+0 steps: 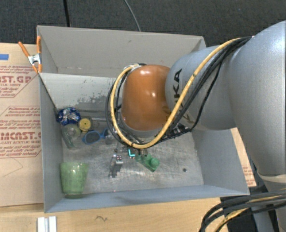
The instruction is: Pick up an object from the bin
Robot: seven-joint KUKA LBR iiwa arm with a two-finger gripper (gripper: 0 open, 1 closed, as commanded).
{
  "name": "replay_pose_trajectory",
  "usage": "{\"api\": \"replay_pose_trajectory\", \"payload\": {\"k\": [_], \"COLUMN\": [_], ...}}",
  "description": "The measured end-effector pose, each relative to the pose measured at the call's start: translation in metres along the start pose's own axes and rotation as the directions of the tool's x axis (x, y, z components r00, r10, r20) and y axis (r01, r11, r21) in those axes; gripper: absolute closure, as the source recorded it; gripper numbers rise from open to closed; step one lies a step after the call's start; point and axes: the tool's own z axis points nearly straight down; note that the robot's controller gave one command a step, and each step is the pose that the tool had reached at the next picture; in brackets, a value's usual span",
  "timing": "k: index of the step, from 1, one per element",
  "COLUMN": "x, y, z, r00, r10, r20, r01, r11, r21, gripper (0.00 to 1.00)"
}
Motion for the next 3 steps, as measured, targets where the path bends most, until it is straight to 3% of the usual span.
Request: {"api": "replay_pose_trajectory", "payload": {"k": [1, 2, 3], "x": [0.004, -0.010, -0.020], "y": [-0.069, -0.117, -0.122], "z": [0.063, 0.034, 0.075], "r00": [0.962, 0.937, 0.899], "r10": [-0.274, -0.349, -0.437], "r20": [0.001, 0.009, 0.012], "r01": [0.274, 0.349, 0.437], "r11": [0.962, 0.937, 0.899], "r21": [0.003, 0.005, 0.003], "gripper": [0.00, 0.00, 0.00]}}
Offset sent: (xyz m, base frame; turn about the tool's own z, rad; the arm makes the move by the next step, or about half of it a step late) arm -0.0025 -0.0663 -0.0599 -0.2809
